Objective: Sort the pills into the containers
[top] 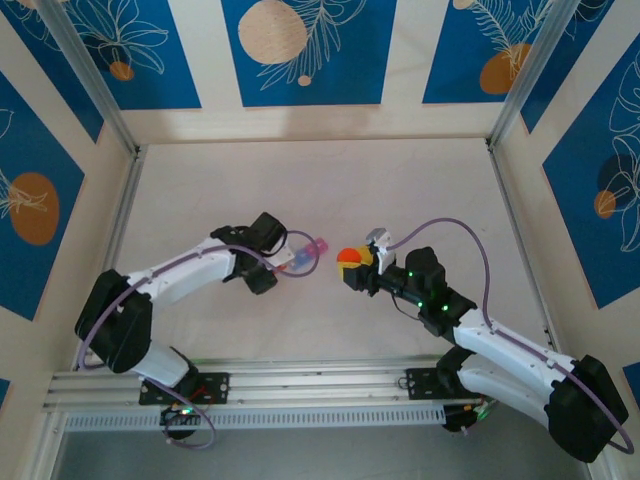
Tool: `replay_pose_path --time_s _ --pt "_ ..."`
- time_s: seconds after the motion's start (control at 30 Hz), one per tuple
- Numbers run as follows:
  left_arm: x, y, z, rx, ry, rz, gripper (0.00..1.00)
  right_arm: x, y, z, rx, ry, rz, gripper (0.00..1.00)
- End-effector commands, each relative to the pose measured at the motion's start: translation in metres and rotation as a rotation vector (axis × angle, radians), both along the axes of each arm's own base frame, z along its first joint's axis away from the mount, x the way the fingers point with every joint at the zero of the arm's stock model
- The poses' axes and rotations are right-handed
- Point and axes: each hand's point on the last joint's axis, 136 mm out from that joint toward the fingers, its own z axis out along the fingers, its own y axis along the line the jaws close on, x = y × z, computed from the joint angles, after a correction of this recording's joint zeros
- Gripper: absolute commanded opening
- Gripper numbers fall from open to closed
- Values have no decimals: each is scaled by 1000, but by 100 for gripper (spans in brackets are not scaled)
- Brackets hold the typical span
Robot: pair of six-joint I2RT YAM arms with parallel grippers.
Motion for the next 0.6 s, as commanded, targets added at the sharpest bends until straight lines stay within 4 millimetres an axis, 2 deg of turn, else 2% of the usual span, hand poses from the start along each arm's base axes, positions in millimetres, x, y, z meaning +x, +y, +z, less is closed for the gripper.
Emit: replay_pose_path --time_s 0.0,0.57 --pt "2 5 3 53 22 -33 0 -5 3 4 21 -2 20 0" --pt "15 -4 -7 143 96 -87 0 -8 5 6 28 -4 35 0"
